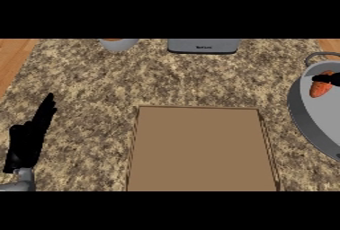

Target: Pick the sweet potato from the tray and place it in the pot

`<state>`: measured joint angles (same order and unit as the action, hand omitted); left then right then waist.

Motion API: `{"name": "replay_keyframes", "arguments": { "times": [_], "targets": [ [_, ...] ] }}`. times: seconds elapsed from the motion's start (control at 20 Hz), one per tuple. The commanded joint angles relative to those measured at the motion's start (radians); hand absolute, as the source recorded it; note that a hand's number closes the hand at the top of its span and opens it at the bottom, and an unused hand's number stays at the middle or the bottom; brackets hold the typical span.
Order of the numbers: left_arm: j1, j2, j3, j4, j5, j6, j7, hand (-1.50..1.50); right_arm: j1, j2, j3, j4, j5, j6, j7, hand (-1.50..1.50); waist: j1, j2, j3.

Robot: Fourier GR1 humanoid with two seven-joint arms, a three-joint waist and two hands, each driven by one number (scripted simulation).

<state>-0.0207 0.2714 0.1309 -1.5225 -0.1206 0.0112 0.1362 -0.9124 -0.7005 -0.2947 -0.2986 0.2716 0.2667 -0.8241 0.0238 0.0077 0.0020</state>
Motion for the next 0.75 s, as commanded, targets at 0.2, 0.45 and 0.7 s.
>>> {"name": "replay_keyframes", "arguments": {
  "times": [0.2, 0.45, 0.7],
  "targets": [
    [0.020, -0.002, 0.009, -0.031, -0.001, -0.002, 0.007, 0.00, 0.019, -0.142, -0.075, 0.071, -0.092, 0.293, 0.031, -1.50, -0.004, -0.001, 0.000],
    [0.076, 0.008, 0.024, -0.064, 0.020, -0.026, -0.016, 0.00, 0.096, -0.217, -0.107, 0.092, -0.138, 0.437, 0.006, -1.50, 0.000, -0.001, 0.001],
    [0.016, -0.001, 0.027, 0.009, 0.008, -0.013, -0.024, 0.00, 0.128, -0.271, -0.137, 0.088, -0.181, 0.487, 0.017, -1.50, -0.002, 0.007, 0.002]
  ]
}}
